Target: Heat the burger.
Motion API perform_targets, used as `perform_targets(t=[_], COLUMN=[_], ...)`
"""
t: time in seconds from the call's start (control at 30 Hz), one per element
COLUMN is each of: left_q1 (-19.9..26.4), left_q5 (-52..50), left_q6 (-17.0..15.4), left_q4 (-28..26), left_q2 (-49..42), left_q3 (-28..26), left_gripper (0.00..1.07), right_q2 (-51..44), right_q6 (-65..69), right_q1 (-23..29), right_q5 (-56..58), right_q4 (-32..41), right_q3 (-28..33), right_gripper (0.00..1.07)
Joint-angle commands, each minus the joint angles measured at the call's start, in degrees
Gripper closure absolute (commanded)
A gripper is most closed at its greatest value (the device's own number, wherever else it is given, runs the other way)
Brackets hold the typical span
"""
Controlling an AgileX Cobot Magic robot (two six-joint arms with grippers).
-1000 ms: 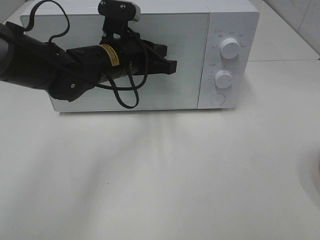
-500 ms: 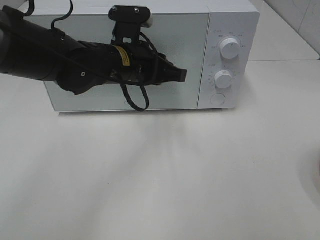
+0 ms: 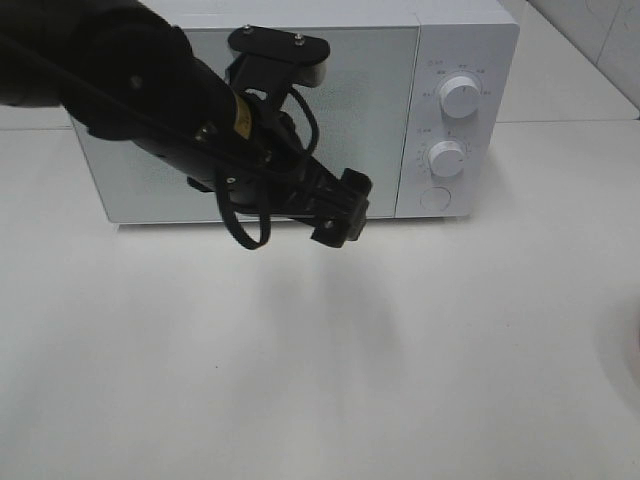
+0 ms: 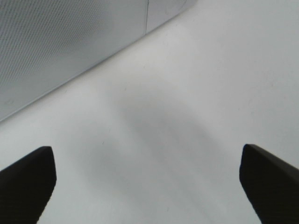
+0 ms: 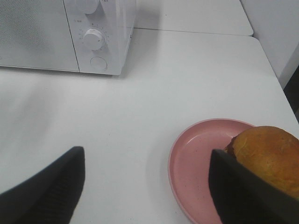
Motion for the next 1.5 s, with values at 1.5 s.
perform_targets(t=[1.5], left_q1=[47.21], left_q5=[43.66], left_q6=[11.12], left_q4=[-10.83], left_q2=[-56.04], left_q3=[31.57], left_gripper=[0.06], right_q2=[-1.78], right_q6=[-0.23], right_q1=[-0.34], right_q5=[-0.86], right_q4=[0.06], right_q3=[0.06], right_gripper=[0.34])
